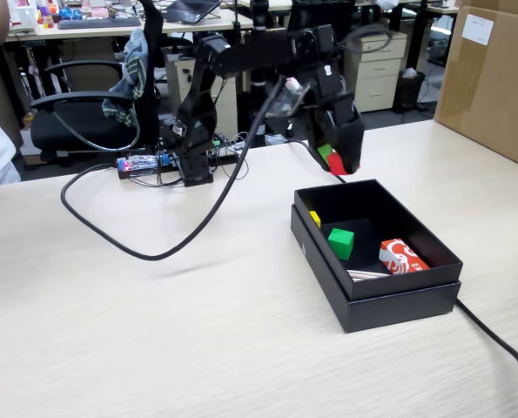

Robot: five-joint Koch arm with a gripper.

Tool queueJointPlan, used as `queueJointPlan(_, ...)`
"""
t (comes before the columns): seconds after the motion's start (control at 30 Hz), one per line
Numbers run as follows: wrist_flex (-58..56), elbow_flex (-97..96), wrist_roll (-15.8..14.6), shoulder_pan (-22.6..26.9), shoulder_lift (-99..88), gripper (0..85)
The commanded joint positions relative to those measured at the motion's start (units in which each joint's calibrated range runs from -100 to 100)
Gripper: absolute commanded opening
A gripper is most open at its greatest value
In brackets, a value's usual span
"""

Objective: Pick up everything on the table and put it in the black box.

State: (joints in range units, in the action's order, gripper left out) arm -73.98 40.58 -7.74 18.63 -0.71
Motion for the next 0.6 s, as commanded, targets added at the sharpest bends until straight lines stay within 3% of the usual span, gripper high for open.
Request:
queueJointPlan(0.0, -0.10, 8.11, -0.78, -0.34, 5.70, 1.1)
queueJointPlan(0.47, -0.10, 17.18, -2.69, -0.78, 30.14, 1.6)
queueJointPlan(0.53, -0.10, 15.64, -2.54, -0.78, 30.37, 13.2)
queueJointPlan(0.57, -0.10, 15.18, -2.54, -0.78, 30.49, 13.7)
